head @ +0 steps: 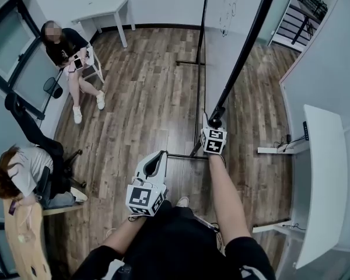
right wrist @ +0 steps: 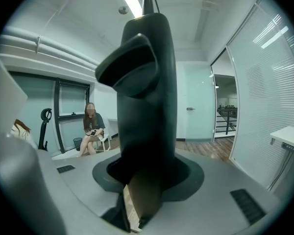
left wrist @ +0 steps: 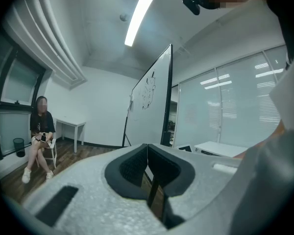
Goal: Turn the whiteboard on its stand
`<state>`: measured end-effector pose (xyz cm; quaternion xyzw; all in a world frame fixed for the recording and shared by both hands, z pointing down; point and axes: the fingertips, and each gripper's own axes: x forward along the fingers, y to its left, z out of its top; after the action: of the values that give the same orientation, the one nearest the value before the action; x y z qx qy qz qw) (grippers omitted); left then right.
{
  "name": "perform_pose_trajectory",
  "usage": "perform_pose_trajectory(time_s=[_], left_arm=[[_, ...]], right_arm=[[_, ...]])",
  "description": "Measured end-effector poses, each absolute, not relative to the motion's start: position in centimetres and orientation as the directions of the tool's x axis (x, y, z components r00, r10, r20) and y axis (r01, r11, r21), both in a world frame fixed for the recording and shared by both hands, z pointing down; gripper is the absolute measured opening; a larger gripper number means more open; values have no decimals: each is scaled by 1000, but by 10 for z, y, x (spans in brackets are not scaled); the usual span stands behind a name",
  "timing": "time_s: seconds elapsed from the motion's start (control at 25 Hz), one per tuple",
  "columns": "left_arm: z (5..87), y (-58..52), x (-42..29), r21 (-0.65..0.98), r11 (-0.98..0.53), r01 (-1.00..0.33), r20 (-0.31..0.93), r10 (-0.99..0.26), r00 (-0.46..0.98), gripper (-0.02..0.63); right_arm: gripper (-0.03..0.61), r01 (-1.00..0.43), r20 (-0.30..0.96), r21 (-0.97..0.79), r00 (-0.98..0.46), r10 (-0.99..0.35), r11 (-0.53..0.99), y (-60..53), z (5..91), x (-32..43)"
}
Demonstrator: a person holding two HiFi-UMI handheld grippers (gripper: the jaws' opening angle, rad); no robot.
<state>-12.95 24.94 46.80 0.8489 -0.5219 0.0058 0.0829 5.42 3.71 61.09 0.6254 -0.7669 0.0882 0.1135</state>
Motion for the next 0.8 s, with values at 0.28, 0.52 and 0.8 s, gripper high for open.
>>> perform_pose_trajectory(time_s=[0.28, 0.52, 0.8], left_arm=[[468, 253, -137, 143, -519, -843, 98, -840, 534, 17], [468, 267, -142, 164, -593, -788, 96, -786, 611, 17], [472, 290, -146, 186, -612, -769, 104, -766, 634, 17]], right_arm=[[150, -981, 245, 8, -187, -951, 195, 65, 608, 46], [152, -983, 236, 6, -178, -955, 185, 95, 610, 47], [150, -984, 244, 3, -171, -954, 177, 126, 617, 47]])
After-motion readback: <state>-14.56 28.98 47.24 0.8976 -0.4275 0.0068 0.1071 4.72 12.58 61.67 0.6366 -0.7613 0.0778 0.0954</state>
